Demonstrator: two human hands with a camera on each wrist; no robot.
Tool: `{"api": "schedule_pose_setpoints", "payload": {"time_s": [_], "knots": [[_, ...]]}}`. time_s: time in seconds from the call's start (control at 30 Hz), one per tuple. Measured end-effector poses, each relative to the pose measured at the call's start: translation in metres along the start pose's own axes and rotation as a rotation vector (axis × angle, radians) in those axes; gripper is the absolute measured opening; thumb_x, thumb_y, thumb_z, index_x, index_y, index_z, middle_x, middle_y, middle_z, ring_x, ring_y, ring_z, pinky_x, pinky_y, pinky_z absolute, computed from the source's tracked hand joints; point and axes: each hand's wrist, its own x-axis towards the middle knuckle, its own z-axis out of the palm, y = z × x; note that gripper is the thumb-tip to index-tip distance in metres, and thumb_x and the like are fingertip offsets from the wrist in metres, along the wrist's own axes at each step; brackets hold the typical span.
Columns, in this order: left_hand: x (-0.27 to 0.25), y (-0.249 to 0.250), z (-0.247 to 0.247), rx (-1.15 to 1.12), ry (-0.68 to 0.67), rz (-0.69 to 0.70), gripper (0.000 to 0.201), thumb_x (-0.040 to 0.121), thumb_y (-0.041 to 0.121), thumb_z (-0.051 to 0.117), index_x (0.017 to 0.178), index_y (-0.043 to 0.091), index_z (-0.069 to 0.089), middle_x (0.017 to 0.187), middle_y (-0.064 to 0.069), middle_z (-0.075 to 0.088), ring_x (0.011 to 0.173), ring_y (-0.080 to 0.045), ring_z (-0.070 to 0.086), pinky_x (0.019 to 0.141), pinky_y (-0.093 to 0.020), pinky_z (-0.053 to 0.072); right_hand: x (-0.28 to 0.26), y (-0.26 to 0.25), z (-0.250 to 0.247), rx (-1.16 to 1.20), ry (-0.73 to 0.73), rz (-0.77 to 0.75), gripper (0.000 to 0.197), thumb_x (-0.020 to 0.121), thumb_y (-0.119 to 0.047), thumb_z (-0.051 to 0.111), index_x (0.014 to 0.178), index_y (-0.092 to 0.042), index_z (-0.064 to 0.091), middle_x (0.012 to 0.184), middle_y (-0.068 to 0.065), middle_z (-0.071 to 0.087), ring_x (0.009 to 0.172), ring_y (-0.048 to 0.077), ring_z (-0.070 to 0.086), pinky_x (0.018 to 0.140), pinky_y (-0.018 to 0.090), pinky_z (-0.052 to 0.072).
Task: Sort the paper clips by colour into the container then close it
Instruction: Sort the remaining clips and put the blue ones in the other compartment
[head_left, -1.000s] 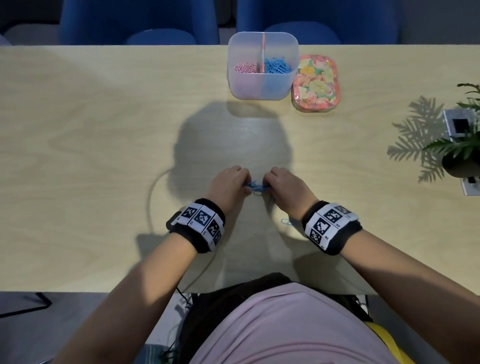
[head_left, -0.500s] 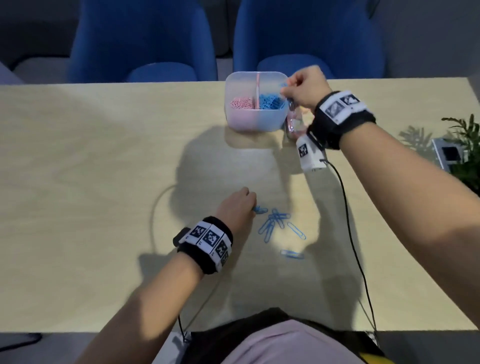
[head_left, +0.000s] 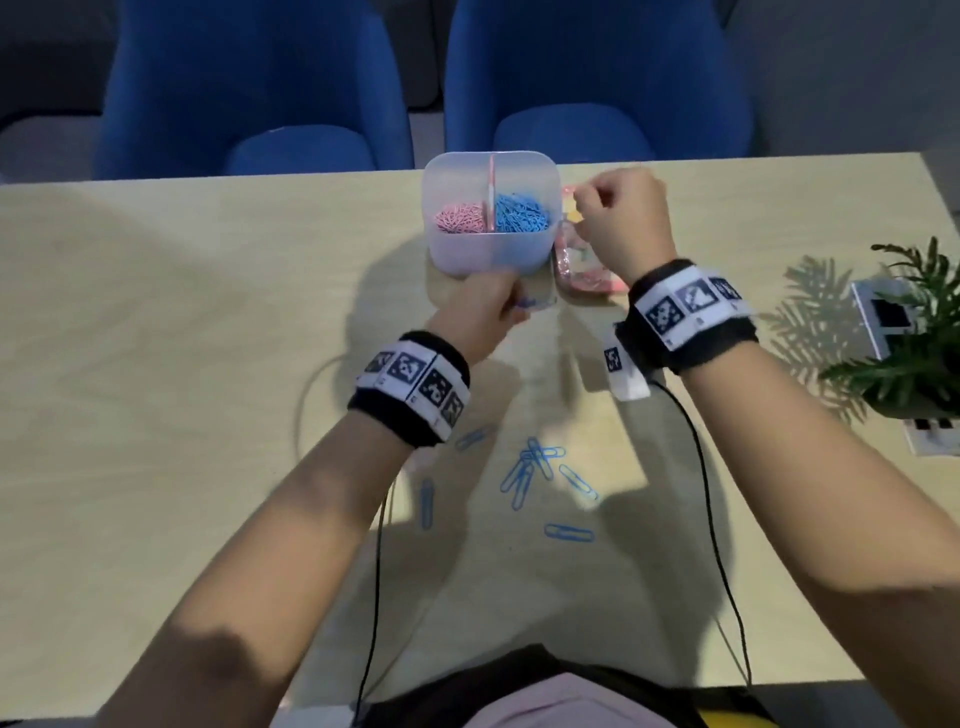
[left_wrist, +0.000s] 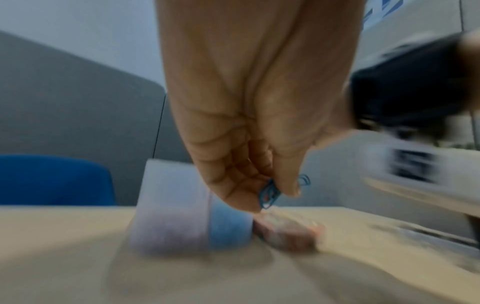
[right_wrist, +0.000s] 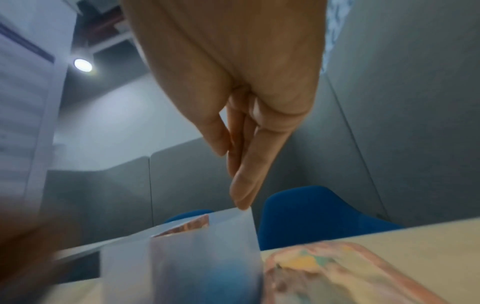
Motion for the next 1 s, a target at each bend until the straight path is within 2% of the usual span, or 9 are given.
{"api": "schedule_pose_setpoints", "payload": {"time_s": [0.17,0.3,0.37,0.47,0.63,0.7,0.77,0.83,1.0], "knots": [[0.077,0.027,-0.041,0.118,0.256,-0.017,0.022,0.089,0.009,0.051,0.108,0.001,0.058,0.115,-0.016,0.062,0.109,-0.03,0.055,0.089,-0.035,0.041,-0.082,0.05,-0.012,0.064,-0.078,0.068,0.029,0.082,-0.022,0.05,0.067,-0.003,0.067,0.069,0.019,0.069,0.07,0.036,0.067,0.068,0.046,0.054],[0.117,0.03,-0.048,0.275,0.118,-0.159,0.026,0.087,0.012,0.057,0.111,0.005,0.064,0.118,-0.017,0.063,0.112,-0.035,0.056,0.094,-0.039,0.046,-0.137,0.074,-0.004,0.068,-0.22,0.135,0.02,0.082,-0.007,0.055,0.067,-0.008,0.068,0.07,0.013,0.07,0.066,0.027,0.068,0.067,0.037,0.054],[0.122,0.027,-0.047,0.322,0.043,-0.164,0.027,0.087,0.016,0.059,0.11,0.003,0.065,0.117,-0.019,0.064,0.109,-0.037,0.058,0.093,-0.041,0.047,-0.157,0.079,-0.003,0.031,-0.259,0.152,0.02,0.084,-0.005,0.056,0.071,-0.012,0.069,0.07,0.008,0.07,0.064,0.018,0.062,0.064,0.022,0.041],[0.12,0.025,-0.046,0.358,-0.012,-0.11,0.027,0.091,0.015,0.048,0.102,-0.004,0.063,0.107,-0.026,0.063,0.104,-0.042,0.057,0.087,-0.043,0.045,-0.173,0.082,-0.002,-0.056,-0.315,0.111,0.014,0.083,-0.006,0.057,0.078,-0.013,0.068,0.079,0.007,0.072,0.074,0.022,0.065,0.063,0.019,0.033],[0.085,0.02,-0.057,0.188,0.102,0.034,0.029,0.095,0.017,0.04,0.103,0.003,0.064,0.104,-0.017,0.064,0.098,-0.033,0.056,0.083,-0.032,0.04,-0.179,0.088,0.001,-0.04,-0.374,0.054,0.027,0.079,-0.019,0.067,0.068,-0.034,0.049,0.085,0.004,0.064,0.07,0.02,0.054,0.071,0.028,0.041],[0.063,0.001,-0.055,-0.003,0.144,0.109,0.023,0.093,0.013,0.047,0.102,0.003,0.066,0.101,-0.015,0.067,0.089,-0.025,0.061,0.077,-0.021,0.043,-0.182,0.091,0.002,-0.076,-0.467,0.068,0.027,0.074,-0.026,0.074,0.094,-0.028,0.056,0.093,0.002,0.054,0.081,0.017,0.05,0.08,0.031,0.042],[0.034,-0.022,-0.053,-0.192,0.178,0.077,0.019,0.091,0.011,0.053,0.102,0.004,0.067,0.091,-0.008,0.065,0.07,-0.006,0.058,0.06,-0.004,0.043,-0.185,0.095,0.002,-0.161,-0.603,0.059,0.07,0.067,-0.034,0.08,0.125,-0.011,0.047,0.107,0.004,0.047,0.099,0.018,0.049,0.089,0.031,0.04],[-0.002,-0.045,-0.049,-0.341,0.202,-0.023,0.015,0.089,0.008,0.057,0.102,0.007,0.065,0.079,-0.003,0.061,0.056,0.004,0.056,0.049,-0.004,0.043,-0.191,0.096,0.006,-0.236,-0.663,-0.001,0.092,0.06,-0.044,0.081,0.132,-0.009,0.038,0.117,0.005,0.044,0.112,0.021,0.045,0.094,0.034,0.04],[-0.09,-0.084,-0.016,-0.244,-0.18,-0.179,0.014,0.08,0.015,0.071,0.091,0.013,0.063,0.074,0.004,0.06,0.053,0.008,0.054,0.056,-0.008,0.042,-0.203,0.095,0.017,-0.322,-0.626,-0.079,0.074,0.065,-0.039,0.078,0.126,-0.014,0.044,0.12,0.005,0.044,0.114,0.024,0.043,0.084,0.037,0.044]]}}
